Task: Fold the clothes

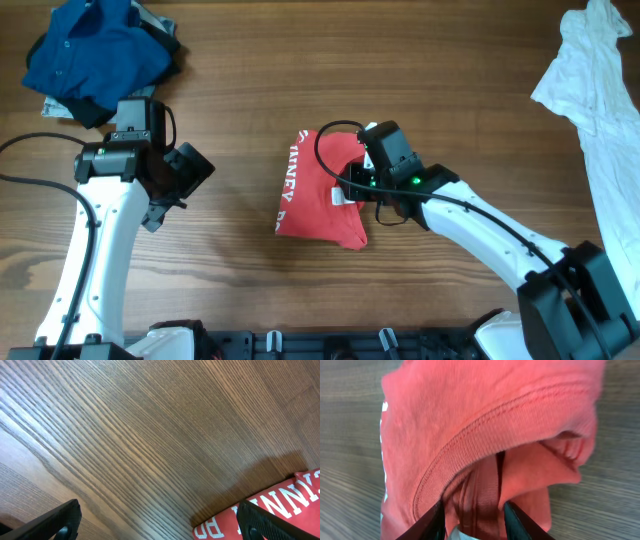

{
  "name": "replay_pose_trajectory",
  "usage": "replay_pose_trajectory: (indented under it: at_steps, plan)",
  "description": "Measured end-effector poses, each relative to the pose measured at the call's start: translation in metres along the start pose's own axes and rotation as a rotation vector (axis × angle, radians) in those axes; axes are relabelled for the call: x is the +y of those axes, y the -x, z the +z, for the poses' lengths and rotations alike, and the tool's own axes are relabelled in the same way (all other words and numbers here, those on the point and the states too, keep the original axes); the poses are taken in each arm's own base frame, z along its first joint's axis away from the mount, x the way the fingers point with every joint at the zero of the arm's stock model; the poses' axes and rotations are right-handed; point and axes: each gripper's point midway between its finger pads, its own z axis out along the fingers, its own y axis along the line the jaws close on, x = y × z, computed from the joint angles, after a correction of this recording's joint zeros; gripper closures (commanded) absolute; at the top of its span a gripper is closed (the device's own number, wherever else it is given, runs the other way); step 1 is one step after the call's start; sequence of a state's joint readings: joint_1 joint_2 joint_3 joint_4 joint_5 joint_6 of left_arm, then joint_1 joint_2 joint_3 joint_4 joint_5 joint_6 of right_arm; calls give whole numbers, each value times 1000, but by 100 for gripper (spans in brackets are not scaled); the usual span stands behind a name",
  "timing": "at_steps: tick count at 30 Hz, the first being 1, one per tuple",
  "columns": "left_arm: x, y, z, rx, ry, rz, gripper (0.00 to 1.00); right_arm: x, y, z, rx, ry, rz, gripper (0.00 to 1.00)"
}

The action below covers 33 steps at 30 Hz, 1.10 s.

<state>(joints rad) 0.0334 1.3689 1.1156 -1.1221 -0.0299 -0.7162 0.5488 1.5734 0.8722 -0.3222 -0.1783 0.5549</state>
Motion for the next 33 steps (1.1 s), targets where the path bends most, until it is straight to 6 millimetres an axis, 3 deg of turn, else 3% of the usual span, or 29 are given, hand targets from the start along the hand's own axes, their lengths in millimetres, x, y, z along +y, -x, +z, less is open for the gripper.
replay_pose_trajectory:
  at_steps: [3, 5, 7, 10, 13, 17, 23, 24, 26, 27, 28, 29, 31, 33]
  plan:
    - [0, 0, 0, 0, 0, 0, 0, 1, -6, 8, 32, 15, 4, 67]
    - [0, 0, 0, 0, 0, 0, 0, 2, -8, 10, 43, 23, 5, 83]
    - [0, 0, 0, 0, 0, 0, 0, 3, -8, 10, 45, 31, 5, 90]
    - [0, 0, 0, 0, 0, 0, 0, 2, -7, 10, 43, 28, 29, 96]
    - [0, 0, 0, 1, 1, 0, 0, -7, -1, 5, 24, 5, 58, 96]
    - [0, 0, 0, 1, 1, 0, 0, -23, 17, -26, -60, -47, 101, 89]
    - [0, 0, 0, -1, -1, 0, 0, -49, 11, -33, -62, -179, 121, 83]
    - [0, 0, 0, -1, -1, 0, 0, -57, 11, -35, -69, -223, 122, 78]
    - [0, 0, 0, 0, 0, 0, 0, -72, 12, -39, -94, -310, 126, 59]
    - [0, 0, 0, 1, 1, 0, 0, -81, 15, -42, -116, -357, 133, 47]
    - [0, -1, 0, 2, 2, 0, 0, -86, 18, -44, -133, -382, 137, 24]
    - [1, -2, 0, 6, 6, 1, 0, -92, 21, -46, -145, -401, 148, 11]
    - [3, -3, 0, 13, 12, 1, 0, -101, 21, -51, -135, -425, 177, 1]
    - [1, -5, 0, 21, 3, 20, 0, -105, 22, -59, -114, -445, 196, 0]
